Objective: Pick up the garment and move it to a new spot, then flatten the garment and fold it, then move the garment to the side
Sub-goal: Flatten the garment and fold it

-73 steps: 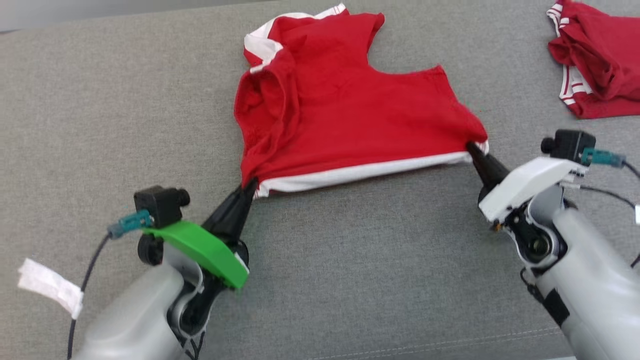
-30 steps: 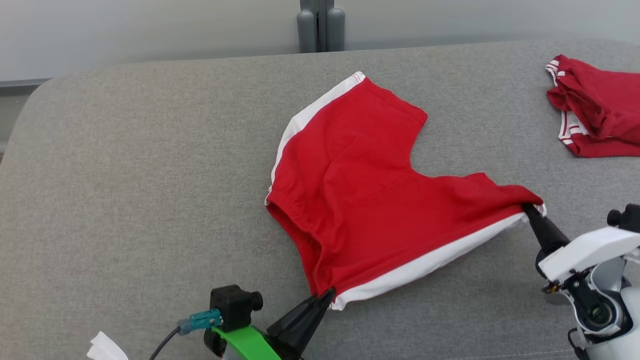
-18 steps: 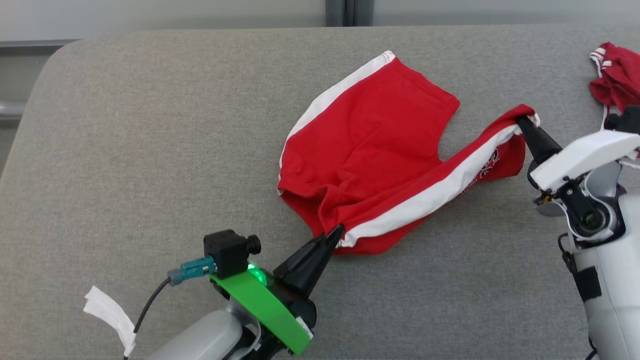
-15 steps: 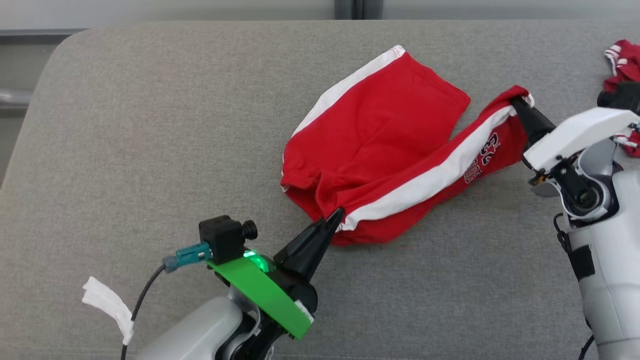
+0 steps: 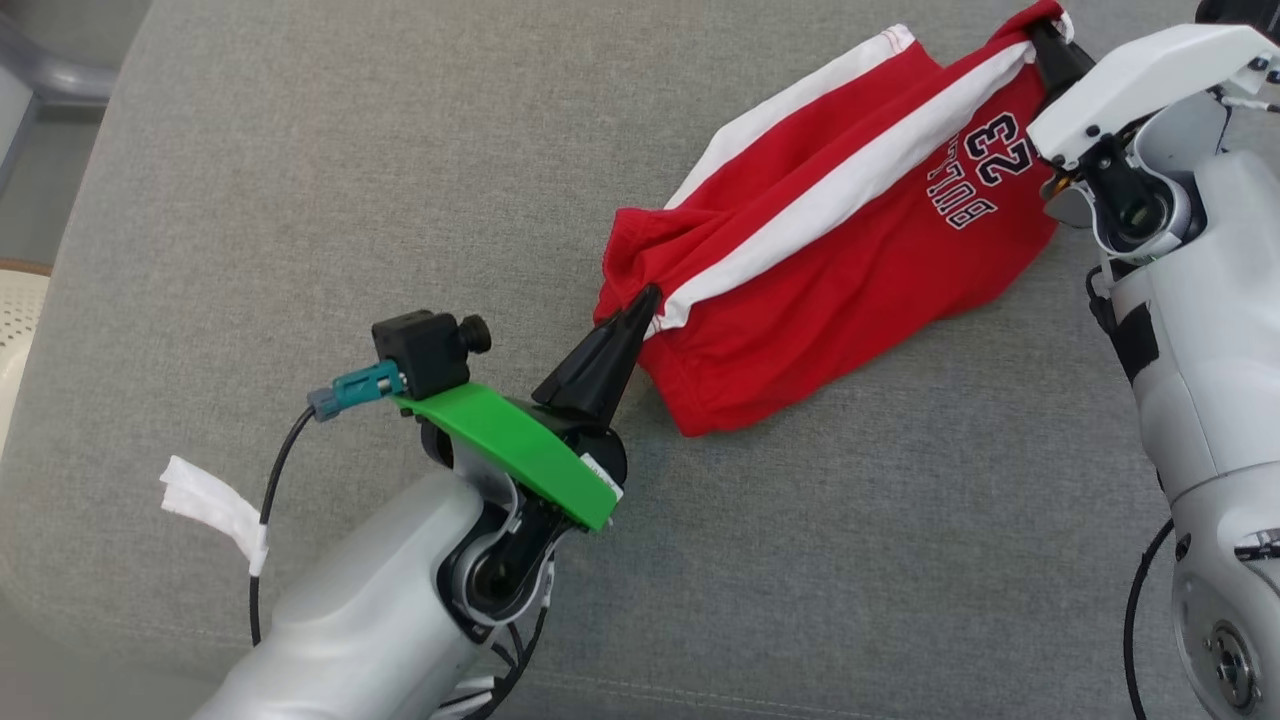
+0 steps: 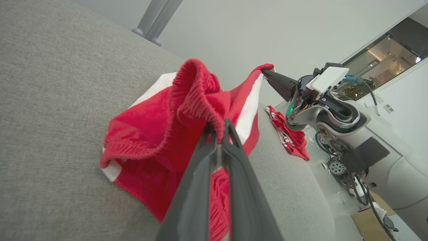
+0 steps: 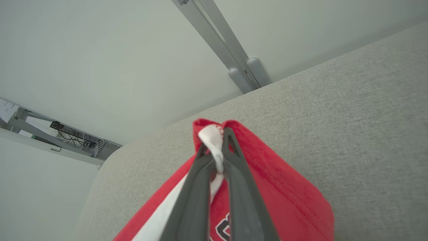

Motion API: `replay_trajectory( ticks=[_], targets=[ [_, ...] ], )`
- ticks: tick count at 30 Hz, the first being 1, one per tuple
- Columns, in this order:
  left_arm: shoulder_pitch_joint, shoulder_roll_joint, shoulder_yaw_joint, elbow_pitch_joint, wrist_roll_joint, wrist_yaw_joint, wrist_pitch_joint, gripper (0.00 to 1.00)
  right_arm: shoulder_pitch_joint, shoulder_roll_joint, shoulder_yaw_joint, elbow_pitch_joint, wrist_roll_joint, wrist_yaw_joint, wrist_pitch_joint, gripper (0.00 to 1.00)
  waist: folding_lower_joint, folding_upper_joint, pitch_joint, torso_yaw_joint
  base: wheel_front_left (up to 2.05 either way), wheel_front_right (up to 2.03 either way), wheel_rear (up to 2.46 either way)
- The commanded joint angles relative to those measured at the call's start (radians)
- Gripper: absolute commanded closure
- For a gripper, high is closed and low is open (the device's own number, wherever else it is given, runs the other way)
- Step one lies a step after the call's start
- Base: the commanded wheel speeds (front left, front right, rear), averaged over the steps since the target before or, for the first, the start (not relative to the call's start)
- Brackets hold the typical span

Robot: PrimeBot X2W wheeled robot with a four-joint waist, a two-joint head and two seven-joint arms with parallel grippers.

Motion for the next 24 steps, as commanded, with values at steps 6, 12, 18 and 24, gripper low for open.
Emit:
replay_trajectory(
  ticks=[6,12,18,24],
  targets=[
    [-0.079,-0.069,0.027,0.107,-0.019,-0.005,-0.004,1.0,-0.128,0.003,0.022,0.149,-0.05,-0.001,-0.098,1.0,0.0,0.0,0.072,0.059,0.0,0.0,0.0],
    [-0.112,-0.104,0.03,0.185,0.024,-0.005,-0.004,0.12,-0.178,0.001,0.065,0.238,-0.079,-0.001,-0.173,0.0,0.0,0.0,0.084,0.063,0.0,0.0,0.0],
    [-0.072,-0.113,0.083,0.229,0.17,-0.005,-0.004,0.0,-0.15,-0.014,0.13,0.259,-0.072,-0.001,-0.201,0.0,0.0,0.0,0.053,0.052,0.0,0.0,0.0],
    [0.033,-0.104,0.2,0.199,0.321,-0.005,-0.004,0.0,-0.085,-0.062,0.231,0.23,-0.063,-0.001,-0.199,0.0,0.0,0.0,0.01,0.037,0.0,0.0,0.0]
  ],
)
